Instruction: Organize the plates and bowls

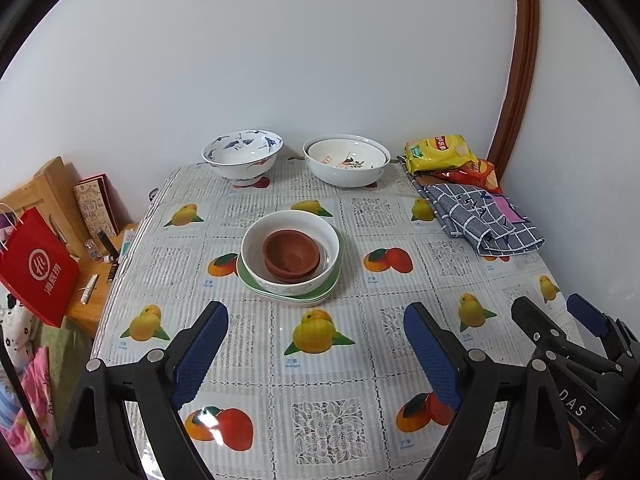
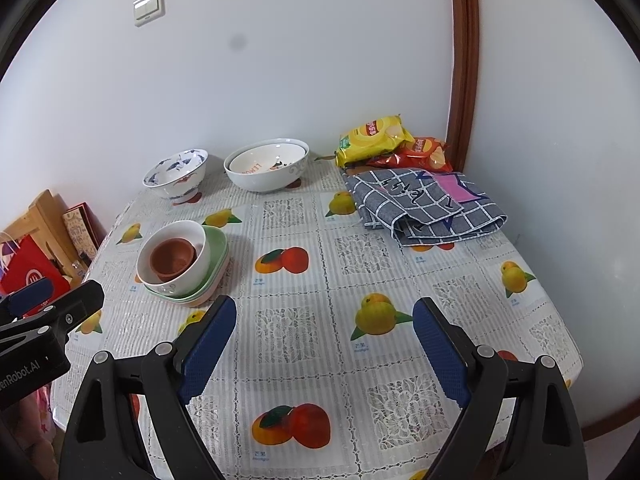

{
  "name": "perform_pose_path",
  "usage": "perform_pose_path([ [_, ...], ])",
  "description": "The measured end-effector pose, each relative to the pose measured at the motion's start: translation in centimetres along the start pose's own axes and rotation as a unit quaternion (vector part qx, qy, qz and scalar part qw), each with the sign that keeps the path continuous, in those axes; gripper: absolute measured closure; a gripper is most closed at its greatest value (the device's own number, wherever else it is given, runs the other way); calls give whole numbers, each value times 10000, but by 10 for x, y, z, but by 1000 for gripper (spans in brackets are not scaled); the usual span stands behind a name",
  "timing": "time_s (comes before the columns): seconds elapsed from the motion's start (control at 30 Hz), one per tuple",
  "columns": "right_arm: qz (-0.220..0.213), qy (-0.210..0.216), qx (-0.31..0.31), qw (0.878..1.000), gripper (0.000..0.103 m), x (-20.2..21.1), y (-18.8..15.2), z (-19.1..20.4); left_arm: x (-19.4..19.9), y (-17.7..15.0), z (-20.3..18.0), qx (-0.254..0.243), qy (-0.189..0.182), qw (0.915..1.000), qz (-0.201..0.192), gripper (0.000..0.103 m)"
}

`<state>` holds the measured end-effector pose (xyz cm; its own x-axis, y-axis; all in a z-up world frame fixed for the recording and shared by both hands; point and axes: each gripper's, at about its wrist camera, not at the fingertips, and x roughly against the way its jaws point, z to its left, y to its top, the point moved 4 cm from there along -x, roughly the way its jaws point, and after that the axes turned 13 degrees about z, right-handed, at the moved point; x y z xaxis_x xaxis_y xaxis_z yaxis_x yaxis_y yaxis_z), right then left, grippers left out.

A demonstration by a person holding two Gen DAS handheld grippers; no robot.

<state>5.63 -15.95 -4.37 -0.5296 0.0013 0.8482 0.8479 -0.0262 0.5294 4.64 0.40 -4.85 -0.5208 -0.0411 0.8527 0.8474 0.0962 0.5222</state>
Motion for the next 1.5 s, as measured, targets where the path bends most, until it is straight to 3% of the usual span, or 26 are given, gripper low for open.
perform_pose_path([
  [1.5,-119,83,-8,9999,14,10,-2,-1,1,-2,-1,3,27,10000,14,14],
])
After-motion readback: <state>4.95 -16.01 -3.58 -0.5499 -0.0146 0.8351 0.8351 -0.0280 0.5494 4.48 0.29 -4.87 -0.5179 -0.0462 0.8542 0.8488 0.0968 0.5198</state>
